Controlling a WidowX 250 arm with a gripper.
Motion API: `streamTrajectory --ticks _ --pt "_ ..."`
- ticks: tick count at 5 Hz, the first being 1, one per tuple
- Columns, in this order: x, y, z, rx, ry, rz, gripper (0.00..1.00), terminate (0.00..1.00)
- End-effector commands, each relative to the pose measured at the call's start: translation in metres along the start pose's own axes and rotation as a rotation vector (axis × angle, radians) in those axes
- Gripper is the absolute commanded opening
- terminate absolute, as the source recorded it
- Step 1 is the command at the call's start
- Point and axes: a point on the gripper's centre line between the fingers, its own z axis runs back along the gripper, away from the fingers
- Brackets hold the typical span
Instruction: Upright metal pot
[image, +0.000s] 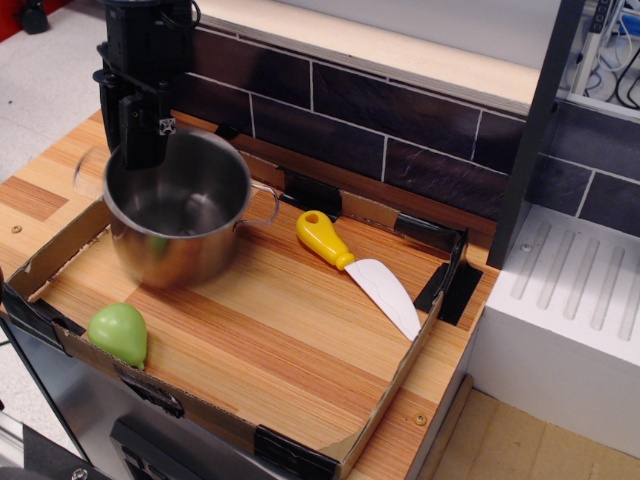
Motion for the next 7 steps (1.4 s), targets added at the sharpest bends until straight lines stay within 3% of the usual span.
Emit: streamTrajectory --ticks 1,2,3,4,5,7 --pt "0.006 0.011 -0.002 0.123 -0.097 0.003 0.00 0.00" --pt "0.010 0.015 -0.002 0.180 -0.142 0.007 0.00 0.00" --pt "0.010 0.010 0.012 0.220 -0.209 0.015 1.00 0.00" --pt "0.007 0.002 0.041 0.209 -0.275 0.033 1.00 0.00" --pt "0.004 -0.004 0.068 0.261 -0.335 0.062 1.00 0.00" --pt "0.000 -0.021 0.108 0.266 -0.377 0.070 1.00 0.00"
